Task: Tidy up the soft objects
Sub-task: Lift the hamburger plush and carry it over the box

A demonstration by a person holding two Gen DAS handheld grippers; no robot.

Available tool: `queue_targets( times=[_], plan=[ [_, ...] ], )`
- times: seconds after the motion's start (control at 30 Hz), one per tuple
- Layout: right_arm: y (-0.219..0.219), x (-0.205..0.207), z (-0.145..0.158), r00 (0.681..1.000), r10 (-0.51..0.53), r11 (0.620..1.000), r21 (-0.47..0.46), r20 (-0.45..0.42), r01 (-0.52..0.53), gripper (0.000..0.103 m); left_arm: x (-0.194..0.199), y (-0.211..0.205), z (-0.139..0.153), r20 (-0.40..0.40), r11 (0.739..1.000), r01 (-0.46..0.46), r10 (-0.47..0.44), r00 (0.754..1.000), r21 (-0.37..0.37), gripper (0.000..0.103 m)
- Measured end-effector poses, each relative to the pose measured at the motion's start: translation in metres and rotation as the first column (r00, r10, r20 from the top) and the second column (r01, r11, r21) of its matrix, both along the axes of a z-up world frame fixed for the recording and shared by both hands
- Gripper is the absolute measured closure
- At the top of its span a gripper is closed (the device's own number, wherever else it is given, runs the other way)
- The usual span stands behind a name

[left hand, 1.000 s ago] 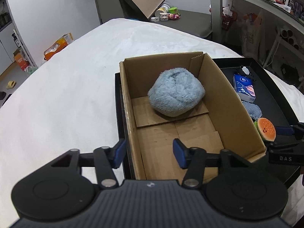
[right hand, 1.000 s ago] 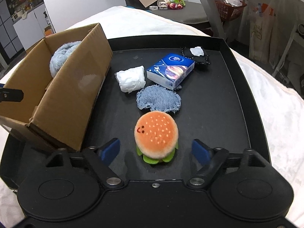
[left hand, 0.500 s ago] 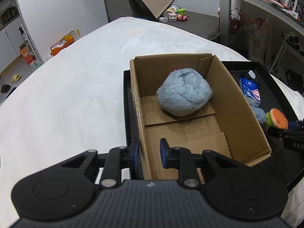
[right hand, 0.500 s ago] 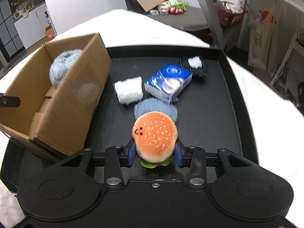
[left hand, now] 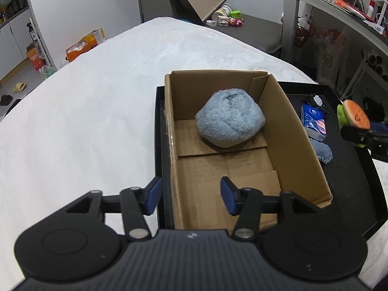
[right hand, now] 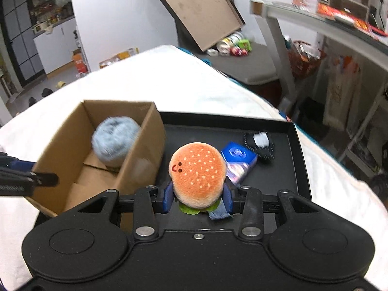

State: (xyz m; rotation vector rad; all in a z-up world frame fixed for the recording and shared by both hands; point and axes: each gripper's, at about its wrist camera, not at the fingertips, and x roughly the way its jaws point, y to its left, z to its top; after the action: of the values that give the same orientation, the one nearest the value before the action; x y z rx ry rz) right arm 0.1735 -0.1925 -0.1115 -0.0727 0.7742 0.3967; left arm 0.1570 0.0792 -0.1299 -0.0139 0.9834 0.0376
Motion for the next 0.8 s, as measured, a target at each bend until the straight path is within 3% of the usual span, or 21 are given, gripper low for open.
queue_targets(
  times=[0.27, 0.8],
  plan=[
    [0.022, -0.002, 0.024, 0.993, 0.101, 0.995, -0.027, 0.053, -0.099, 0.064, 0.001, 0.011, 0.0, 0.013, 0.998, -0.052, 0.052, 0.999, -0.019, 0.037],
    [0.086, 0.011, 0.033, 0.946, 0.319, 0.942, -0.127, 0.059, -0.31, 0.063, -0.002, 0.024, -0.006, 0.04, 0.995, -0.079, 0.082, 0.996, -0.056, 0.038]
  ],
)
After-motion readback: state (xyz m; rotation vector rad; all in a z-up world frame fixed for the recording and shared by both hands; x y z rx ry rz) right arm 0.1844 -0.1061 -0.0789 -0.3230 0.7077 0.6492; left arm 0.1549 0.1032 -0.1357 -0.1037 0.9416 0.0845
